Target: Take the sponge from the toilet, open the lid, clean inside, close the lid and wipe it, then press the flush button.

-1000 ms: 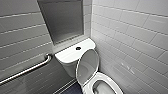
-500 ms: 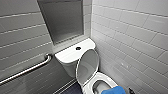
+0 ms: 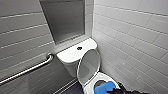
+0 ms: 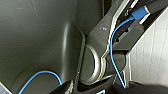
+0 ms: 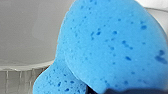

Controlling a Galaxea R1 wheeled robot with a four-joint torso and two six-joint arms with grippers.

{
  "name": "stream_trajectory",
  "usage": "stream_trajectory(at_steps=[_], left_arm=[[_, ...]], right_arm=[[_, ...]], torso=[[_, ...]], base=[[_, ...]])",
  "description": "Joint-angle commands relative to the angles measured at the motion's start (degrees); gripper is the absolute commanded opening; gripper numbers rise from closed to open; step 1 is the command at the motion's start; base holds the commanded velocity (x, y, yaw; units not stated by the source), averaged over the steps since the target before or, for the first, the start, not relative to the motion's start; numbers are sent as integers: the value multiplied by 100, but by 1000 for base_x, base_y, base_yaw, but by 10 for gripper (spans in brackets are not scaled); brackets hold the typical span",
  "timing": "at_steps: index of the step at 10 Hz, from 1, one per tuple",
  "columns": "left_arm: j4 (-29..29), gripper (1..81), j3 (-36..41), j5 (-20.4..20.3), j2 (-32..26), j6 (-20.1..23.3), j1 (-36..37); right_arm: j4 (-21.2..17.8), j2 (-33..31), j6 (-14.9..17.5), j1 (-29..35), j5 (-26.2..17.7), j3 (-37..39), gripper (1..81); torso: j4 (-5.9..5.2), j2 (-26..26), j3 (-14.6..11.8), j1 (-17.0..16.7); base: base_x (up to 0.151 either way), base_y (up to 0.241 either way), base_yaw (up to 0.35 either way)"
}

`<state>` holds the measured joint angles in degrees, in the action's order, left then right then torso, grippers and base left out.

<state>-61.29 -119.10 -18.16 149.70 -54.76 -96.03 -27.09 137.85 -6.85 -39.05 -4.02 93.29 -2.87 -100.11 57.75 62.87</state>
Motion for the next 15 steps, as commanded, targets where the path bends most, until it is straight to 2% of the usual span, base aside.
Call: stream_trajectory(at_steps=[1,3,4,5,6,8,11,13,15], left_arm=[[-84,811,27,155,-98,9,-141],[-76,811,18,155,-98,9,-141],[-67,811,18,155,-98,9,-141],[-67,811,10,155,-89,9,-132],[-67,811,-8,155,-71,0,-141],[-67,811,-17,155,-71,0,-141],[-67,811,-34,155,-63,-8,-141],[-67,811,-34,155,-63,-8,-141],[-93,811,-34,155,-63,-8,-141]], right_arm=[[-25,474,-18,849,-652,496,10],[-33,824,-18,1025,-879,846,10],[-33,913,-27,1130,-934,917,10],[-42,1009,-36,1201,-951,979,10],[-86,1142,-70,1245,-874,1049,10],[-165,1537,-115,1219,-275,1207,10],[-463,2161,-123,920,-213,1971,10],[-649,2109,-132,578,-74,2086,10],[-657,2082,-176,287,51,2218,10]], torso=[[-184,0,0,0],[-499,0,2,0],[-311,0,2,0],[-422,0,2,0],[-470,0,2,0],[-468,0,2,0],[-468,0,2,0],[-468,0,2,0],[-468,0,2,0]], base=[[0,0,0],[0,0,0],[0,0,0],[0,0,0],[0,0,0],[0,0,0],[0,0,0],[0,0,0],[0,0,0]])
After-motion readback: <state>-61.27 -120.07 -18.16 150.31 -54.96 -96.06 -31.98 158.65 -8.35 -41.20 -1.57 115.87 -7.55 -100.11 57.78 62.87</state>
